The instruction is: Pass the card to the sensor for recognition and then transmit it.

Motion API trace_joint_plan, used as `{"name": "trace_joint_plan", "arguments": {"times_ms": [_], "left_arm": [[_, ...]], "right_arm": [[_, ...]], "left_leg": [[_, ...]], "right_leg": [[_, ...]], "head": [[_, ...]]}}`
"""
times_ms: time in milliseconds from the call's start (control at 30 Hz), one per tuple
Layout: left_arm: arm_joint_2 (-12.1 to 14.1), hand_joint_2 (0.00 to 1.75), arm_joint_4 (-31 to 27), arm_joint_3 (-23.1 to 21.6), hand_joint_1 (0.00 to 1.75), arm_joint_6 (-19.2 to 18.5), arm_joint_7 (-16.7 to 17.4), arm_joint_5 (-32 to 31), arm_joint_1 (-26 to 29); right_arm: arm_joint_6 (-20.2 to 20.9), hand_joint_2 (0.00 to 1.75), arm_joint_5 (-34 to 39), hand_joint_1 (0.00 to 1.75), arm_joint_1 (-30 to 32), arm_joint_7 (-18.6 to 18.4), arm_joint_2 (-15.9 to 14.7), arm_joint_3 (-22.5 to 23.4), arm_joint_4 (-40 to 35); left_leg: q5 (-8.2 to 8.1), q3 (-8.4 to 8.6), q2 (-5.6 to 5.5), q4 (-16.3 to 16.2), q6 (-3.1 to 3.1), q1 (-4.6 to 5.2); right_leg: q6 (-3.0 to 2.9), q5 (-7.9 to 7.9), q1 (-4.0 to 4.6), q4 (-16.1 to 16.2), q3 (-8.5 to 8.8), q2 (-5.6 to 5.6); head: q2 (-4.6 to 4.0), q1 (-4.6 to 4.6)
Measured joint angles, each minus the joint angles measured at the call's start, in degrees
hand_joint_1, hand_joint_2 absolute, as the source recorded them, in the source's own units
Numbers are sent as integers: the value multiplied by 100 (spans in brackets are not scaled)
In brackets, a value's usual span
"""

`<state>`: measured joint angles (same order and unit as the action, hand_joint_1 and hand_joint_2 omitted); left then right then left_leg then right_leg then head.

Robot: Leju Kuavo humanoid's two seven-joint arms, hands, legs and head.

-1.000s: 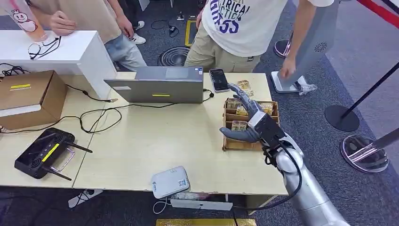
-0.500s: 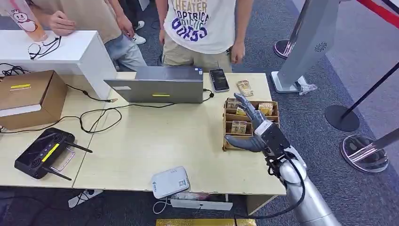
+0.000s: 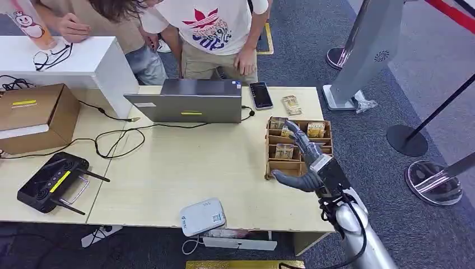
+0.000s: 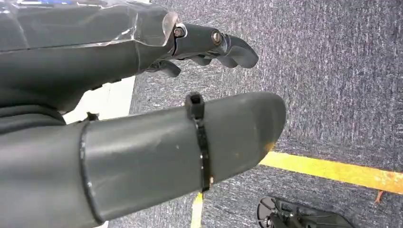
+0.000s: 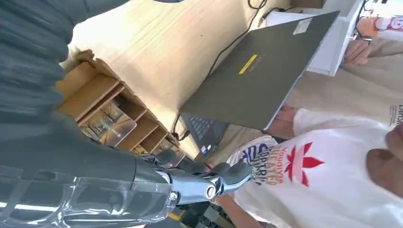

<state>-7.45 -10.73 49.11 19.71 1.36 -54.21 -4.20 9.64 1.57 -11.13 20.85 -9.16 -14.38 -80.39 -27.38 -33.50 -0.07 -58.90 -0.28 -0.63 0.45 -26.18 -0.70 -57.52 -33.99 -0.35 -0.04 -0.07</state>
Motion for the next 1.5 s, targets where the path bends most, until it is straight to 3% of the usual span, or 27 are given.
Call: {"name": "trace_joint_plan", "arguments": {"times_ms": [433, 467, 1067, 1500], "left_arm": [[-17, 0, 0, 2, 0, -7, 50, 2, 2], [-22, 0, 0, 2, 0, -9, 52, 0, 2], [-70, 0, 0, 0, 0, -20, 96, -172, 2], [-114, 0, 0, 0, 0, -22, 114, -236, 6]], "right_arm": [[120, 175, 208, 0, 550, -159, 498, 197, -384], [146, 0, 208, 0, 591, -173, 547, 206, -420], [485, 0, 553, 0, 1264, -524, 1217, 210, -787], [584, 0, 811, 0, 1387, -581, 1447, 199, -811]], "left_leg": [[0, 0, 1, 1, 0, -1], [0, 0, 1, 1, 0, 0], [-1, 0, 2, 2, -1, -1], [-1, 0, 2, 2, -1, 0]], "right_leg": [[0, -1, 0, 0, -1, 0], [0, -1, 0, 0, -1, 0], [-1, -2, 0, 0, -1, 1], [-1, -2, 0, 0, 0, 1]], "head": [[0, 2], [0, 2], [0, 2], [0, 2]]}}
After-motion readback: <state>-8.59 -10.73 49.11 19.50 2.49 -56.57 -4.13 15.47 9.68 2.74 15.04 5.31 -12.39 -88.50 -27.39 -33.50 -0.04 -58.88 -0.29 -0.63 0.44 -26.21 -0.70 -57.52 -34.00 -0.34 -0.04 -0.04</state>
